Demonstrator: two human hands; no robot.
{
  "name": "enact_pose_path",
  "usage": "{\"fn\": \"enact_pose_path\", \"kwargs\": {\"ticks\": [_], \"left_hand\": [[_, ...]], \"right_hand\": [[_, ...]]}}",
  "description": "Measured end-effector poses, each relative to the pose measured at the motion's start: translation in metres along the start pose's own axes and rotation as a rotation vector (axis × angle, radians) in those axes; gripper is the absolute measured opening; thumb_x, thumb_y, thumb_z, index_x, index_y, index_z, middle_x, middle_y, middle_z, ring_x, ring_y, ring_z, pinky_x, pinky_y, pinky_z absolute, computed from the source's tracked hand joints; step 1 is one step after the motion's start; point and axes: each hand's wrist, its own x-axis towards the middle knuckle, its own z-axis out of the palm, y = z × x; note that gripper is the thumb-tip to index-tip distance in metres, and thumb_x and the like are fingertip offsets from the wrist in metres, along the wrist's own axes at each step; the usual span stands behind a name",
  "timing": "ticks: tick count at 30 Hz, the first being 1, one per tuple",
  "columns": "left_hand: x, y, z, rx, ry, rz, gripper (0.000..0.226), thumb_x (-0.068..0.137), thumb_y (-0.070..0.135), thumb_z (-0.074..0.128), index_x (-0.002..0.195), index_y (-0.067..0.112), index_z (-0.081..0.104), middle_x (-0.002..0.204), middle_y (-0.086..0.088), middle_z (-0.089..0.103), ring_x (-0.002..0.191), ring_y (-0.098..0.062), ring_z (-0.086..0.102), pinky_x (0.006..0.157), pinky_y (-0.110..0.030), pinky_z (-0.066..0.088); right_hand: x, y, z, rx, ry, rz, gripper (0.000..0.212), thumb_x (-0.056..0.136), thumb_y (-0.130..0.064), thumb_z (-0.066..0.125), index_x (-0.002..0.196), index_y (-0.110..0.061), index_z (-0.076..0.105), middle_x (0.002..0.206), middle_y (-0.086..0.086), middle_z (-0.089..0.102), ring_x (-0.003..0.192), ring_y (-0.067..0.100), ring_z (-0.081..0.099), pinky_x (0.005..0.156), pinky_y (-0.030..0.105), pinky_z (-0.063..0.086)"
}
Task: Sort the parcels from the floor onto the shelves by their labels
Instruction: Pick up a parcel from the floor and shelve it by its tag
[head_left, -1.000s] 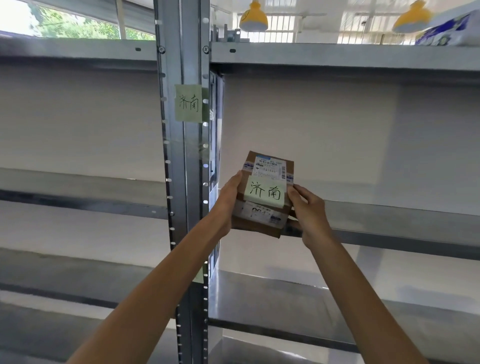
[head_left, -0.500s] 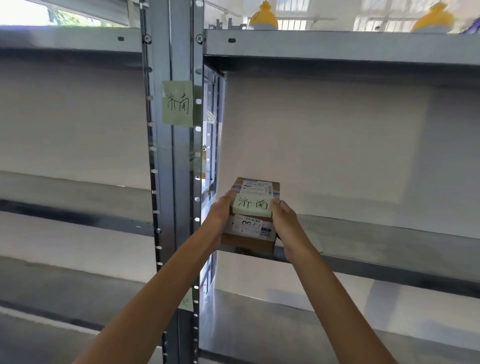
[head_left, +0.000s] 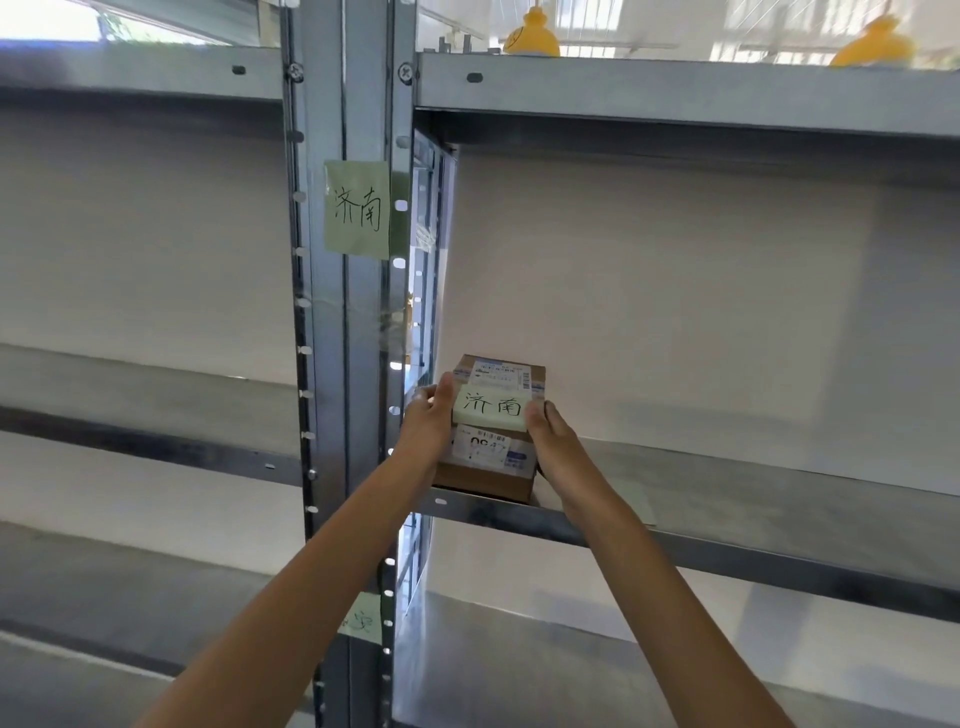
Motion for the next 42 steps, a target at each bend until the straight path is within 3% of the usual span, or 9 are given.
{"fn": "enact_pose_path", "kwargs": {"ticks": [5,10,17,21,24,31,35,38,42], "left_hand": [[-0.005,0.005,0.004,0.09,0.07,0.107,0.041,0.099,0.038,0.033,0.129,0.012,0.042,0.087,0.0,0.062,0.069,-0.007,0.061,0.044,-0.013,0.047],[-0.013,0.017,0.004,0.293,0.084,0.308,0.053,0.096,0.048,0.033,0.138,0.016,0.039,0.134,-0.013,0.053,0.107,-0.024,0.061,0.073,-0.03,0.057],[-0.052,0.034,0.007,0.292,0.026,0.521,0.046,0.097,0.041,0.034,0.138,0.021,0.039,0.142,-0.003,0.046,0.113,-0.006,0.046,0.071,-0.001,0.044],[-0.068,0.035,0.008,0.321,0.013,0.561,0.049,0.096,0.049,0.03,0.137,0.025,0.04,0.142,-0.003,0.047,0.126,-0.02,0.048,0.104,-0.043,0.045],[-0.08,0.033,0.004,0.366,0.011,0.59,0.049,0.096,0.052,0.029,0.136,0.026,0.04,0.14,-0.003,0.048,0.126,-0.021,0.048,0.104,-0.046,0.043],[-0.113,0.004,-0.017,0.499,0.009,0.685,0.055,0.095,0.057,0.023,0.137,0.026,0.04,0.137,-0.001,0.05,0.126,-0.018,0.046,0.103,-0.045,0.043],[-0.14,-0.023,-0.024,0.78,-0.027,0.718,0.06,0.095,0.056,0.019,0.144,0.023,0.029,0.151,0.0,0.032,0.142,-0.017,0.025,0.115,-0.047,0.026],[-0.154,-0.035,-0.032,0.842,-0.062,0.674,0.064,0.094,0.055,0.021,0.148,0.021,0.019,0.157,0.0,0.02,0.146,-0.016,0.011,0.119,-0.047,0.015],[-0.155,-0.03,-0.045,0.883,-0.027,0.641,0.065,0.095,0.053,0.022,0.15,0.021,0.011,0.16,0.001,0.01,0.148,-0.016,0.001,0.121,-0.044,0.008]], "right_hand": [[-0.005,-0.004,-0.001,-0.004,0.005,-0.013,0.048,0.1,-0.043,0.029,0.143,-0.023,0.034,0.139,0.0,0.051,0.108,0.01,0.052,0.071,0.013,0.043],[-0.018,-0.016,-0.004,-0.111,0.032,-0.023,0.057,0.098,-0.049,0.024,0.148,-0.023,0.021,0.152,0.001,0.035,0.136,0.022,0.038,0.103,0.032,0.035],[-0.04,-0.027,-0.017,-0.266,0.202,-0.156,0.062,0.097,-0.052,0.026,0.151,-0.024,0.016,0.159,-0.001,0.019,0.144,0.021,0.022,0.115,0.036,0.02],[-0.056,-0.034,-0.021,-0.355,0.267,-0.278,0.06,0.097,-0.051,0.029,0.15,-0.025,0.02,0.159,-0.005,0.017,0.146,0.018,0.016,0.119,0.039,0.016],[-0.073,-0.039,-0.021,-0.35,0.254,-0.312,0.058,0.098,-0.048,0.03,0.15,-0.024,0.022,0.159,-0.005,0.018,0.146,0.016,0.017,0.119,0.035,0.016],[-0.132,-0.035,-0.007,-0.268,0.21,-0.339,0.043,0.101,-0.034,0.032,0.143,-0.023,0.034,0.149,0.002,0.036,0.118,0.0,0.032,0.066,-0.016,0.023],[-0.148,-0.021,0.01,-0.253,0.168,-0.322,0.047,0.1,-0.038,0.03,0.146,-0.027,0.027,0.151,-0.002,0.034,0.129,0.004,0.034,0.09,0.0,0.019],[-0.153,-0.011,0.018,-0.246,0.145,-0.312,0.046,0.101,-0.036,0.029,0.146,-0.027,0.026,0.149,-0.002,0.036,0.121,-0.002,0.034,0.078,-0.012,0.024],[-0.158,-0.006,0.014,-0.245,0.149,-0.329,0.046,0.101,-0.036,0.03,0.146,-0.031,0.025,0.151,-0.005,0.033,0.135,0.007,0.033,0.096,0.014,0.024]]}}
